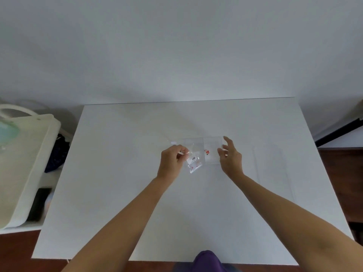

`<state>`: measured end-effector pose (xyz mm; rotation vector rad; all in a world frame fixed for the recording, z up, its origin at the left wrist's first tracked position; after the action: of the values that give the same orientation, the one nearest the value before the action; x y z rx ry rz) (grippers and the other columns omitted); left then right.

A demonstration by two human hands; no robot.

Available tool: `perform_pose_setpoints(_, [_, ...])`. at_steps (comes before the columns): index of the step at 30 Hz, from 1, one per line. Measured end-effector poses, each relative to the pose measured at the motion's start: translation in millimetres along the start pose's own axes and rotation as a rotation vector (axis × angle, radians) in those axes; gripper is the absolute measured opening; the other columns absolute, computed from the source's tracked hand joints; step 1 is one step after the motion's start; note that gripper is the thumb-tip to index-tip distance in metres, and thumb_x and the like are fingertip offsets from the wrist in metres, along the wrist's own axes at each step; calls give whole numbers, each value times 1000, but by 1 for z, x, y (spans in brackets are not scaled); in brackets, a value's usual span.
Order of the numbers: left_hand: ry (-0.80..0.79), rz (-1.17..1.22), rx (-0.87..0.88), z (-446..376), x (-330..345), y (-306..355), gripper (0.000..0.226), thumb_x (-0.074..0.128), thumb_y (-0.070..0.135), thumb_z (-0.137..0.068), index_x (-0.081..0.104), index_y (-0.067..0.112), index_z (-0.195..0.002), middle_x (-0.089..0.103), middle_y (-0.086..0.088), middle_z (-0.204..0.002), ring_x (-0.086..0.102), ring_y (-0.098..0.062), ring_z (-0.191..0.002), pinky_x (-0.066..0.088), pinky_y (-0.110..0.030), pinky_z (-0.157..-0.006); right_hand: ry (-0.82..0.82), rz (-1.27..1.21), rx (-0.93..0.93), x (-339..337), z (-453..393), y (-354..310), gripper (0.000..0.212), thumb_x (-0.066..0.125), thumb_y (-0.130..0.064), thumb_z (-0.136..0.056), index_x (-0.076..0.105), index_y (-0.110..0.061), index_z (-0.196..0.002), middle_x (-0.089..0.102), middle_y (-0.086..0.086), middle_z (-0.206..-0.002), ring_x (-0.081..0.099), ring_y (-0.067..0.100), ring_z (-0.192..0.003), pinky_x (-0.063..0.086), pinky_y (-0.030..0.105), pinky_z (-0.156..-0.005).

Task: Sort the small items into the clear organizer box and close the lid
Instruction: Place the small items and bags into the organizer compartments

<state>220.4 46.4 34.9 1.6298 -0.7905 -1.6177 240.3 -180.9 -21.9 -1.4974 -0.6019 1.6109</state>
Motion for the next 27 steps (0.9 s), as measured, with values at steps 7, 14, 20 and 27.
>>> perform_pose_setpoints(7, [-50,-2,-47,-44,40,20,20,65,-6,-79,71,6,-93,73,-9,-98,63,-15,-73,44,0,-65,-66,-180,309,-4,1,36,33,63,-24,-89,67,-10,-118,74,7,-97,71,27,-88,56,38,-92])
perform_pose_setpoints(14, [-253,-169,-35,-57,86,21,30,58,-8,-79,71,12,-97,73,-5,-104,65,-23,-92,59,-38,-79,-73,-392,445,3,2,54,32,71,-25,-84,71,-8,-111,71,-3,-91,71,27,-92,58,43,-89])
perform_pose_setpoints(20, [-288,-503,119,-59,108,26,31,61,3,-83,69,18,-109,70,-9,-109,59,-28,-101,48,-38,-90,-77,-382,465,5,1,57,33,69,-26,-86,69,-9,-114,73,5,-106,71,23,-90,59,39,-88])
perform_pose_setpoints(27, [-343,-731,214,-46,120,17,28,54,19,-91,65,19,-118,52,-3,-130,48,-23,-117,47,-37,-91,-88,-361,475,4,2,56,33,68,-28,-87,69,-11,-115,73,4,-103,69,24,-94,58,39,-91])
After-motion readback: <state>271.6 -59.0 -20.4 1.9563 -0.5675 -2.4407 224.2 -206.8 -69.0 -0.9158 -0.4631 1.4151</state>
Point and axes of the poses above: each hand's wrist, its own z-axis away from the middle knuckle, its own x-axis out of the palm, y = z × x, the point moved 8 cm from there along -z, towards the middle knuckle
